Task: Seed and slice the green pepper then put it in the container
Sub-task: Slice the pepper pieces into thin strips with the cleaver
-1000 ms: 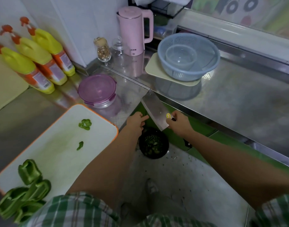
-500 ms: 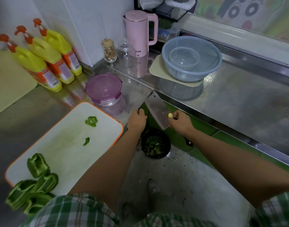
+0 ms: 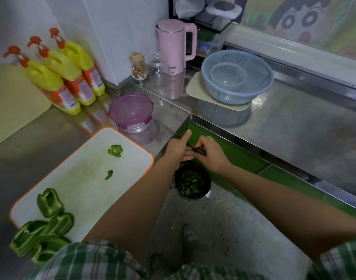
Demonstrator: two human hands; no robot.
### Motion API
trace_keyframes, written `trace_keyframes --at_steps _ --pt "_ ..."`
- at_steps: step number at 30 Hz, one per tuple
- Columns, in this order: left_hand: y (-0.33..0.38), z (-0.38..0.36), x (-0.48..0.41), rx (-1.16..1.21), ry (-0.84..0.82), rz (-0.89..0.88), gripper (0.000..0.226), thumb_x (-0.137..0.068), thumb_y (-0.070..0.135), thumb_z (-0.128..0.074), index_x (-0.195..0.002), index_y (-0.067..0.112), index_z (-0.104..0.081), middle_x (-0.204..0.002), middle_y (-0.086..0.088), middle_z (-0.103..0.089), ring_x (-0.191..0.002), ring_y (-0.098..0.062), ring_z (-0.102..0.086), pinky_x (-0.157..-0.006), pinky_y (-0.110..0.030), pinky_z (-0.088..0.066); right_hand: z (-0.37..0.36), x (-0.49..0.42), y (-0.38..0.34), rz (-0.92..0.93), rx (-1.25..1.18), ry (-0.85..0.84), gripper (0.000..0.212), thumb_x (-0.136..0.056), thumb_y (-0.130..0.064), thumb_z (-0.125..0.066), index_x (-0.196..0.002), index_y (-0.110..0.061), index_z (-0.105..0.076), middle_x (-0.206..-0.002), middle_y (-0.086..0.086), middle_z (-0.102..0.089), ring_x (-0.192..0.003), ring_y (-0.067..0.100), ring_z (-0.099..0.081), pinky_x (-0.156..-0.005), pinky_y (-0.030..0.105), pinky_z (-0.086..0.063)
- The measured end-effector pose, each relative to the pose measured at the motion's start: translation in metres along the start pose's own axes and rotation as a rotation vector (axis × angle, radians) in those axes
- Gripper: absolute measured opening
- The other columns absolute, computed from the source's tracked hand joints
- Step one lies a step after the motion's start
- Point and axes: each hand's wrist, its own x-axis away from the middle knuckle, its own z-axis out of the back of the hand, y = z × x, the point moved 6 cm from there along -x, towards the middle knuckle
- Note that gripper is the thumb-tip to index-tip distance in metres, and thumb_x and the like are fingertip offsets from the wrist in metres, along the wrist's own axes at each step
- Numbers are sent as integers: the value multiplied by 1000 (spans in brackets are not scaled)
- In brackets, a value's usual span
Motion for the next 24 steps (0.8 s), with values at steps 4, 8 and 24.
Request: trace_keyframes --at_steps 4,8,24 --pt "-1 13 -2 -76 160 -52 15 -99 4 -45 -109 0 -55 -95 -22 -62 -62 -23 -62 -46 -23 -55 -9 1 -8 73 -66 -117 24 -80 -11 -72 -92 -16 -51 -99 -1 -48 -88 12 -48 -67 10 -33" --pt "-9 32 -16 -187 255 -68 12 -85 19 -50 -94 12 -53 -99 -22 -65 -89 -38 -68 -77 -51 -58 -11 0 -6 -34 -342 -242 17 -91 -29 -61 -95 -13 -62 -100 5 -61 -88 17 -59 -78 24 -48" --pt "-3 58 -10 -76 235 -63 12 -101 10 -39 -97 7 -49 -86 -12 -56 -65 -17 -58 -61 -28 -53 -23 -10 -16 -7 -165 -267 40 -97 -23 -41 -125 -46 -58 -159 -12 -5 -144 17 -1 -114 52 1"
